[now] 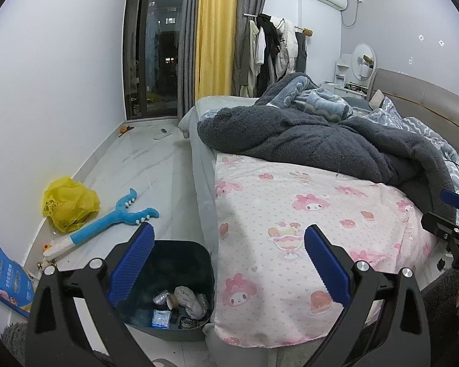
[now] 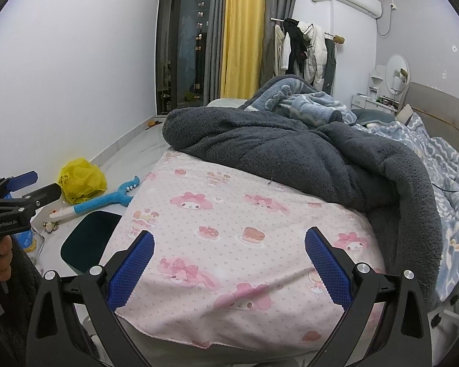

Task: Collect trash

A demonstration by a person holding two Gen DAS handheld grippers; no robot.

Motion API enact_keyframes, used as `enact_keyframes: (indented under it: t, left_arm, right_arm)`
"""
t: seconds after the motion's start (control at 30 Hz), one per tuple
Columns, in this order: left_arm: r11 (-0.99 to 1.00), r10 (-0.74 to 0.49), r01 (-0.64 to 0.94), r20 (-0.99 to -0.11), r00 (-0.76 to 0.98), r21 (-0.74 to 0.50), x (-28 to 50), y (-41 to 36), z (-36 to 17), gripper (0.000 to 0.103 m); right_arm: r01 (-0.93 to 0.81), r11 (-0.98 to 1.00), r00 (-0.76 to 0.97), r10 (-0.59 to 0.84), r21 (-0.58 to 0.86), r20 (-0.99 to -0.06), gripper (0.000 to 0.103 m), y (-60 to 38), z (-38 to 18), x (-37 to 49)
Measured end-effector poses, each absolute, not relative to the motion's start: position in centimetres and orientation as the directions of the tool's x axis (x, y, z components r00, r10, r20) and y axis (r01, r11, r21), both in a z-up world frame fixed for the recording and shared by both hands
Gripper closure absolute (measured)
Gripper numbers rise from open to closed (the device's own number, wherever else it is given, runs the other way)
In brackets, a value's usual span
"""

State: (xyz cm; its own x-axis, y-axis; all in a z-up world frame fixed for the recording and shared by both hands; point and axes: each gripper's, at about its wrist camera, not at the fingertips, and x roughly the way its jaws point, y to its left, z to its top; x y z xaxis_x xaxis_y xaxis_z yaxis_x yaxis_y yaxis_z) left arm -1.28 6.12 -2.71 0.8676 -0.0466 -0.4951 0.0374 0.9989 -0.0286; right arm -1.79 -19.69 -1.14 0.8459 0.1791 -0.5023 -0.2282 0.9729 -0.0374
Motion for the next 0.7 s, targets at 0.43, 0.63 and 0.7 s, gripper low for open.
enact_keyframes:
  t: [0.43, 0.63, 0.7]
  left_arm:
    - [0.999, -0.046, 0.039, -0.495, 0.868, -0.025, -1.25, 5.97, -2.79, 0.003]
    - [0.999, -0.047, 0.039, -0.495, 0.867, -0.027, -1.24, 5.95, -2.8, 0.003]
    - [0.999, -0.047, 0.04, -0.495, 0.868, -0.025, -1.25, 5.95, -2.77, 0.003]
  right_arm:
    - [-0.227, 0.973, 0.845, 0.18, -0.034, -0.504, 0.003, -20.2, -1.23, -1.76]
    - [-0.228, 0.973, 0.845, 0.179, -0.037, -0.504, 0.003, -20.11, -1.22, -1.73]
    - [-0.228, 0.973, 0.845, 0.178, -0.038, -0.504, 0.003, -20.14, -1.23, -1.75]
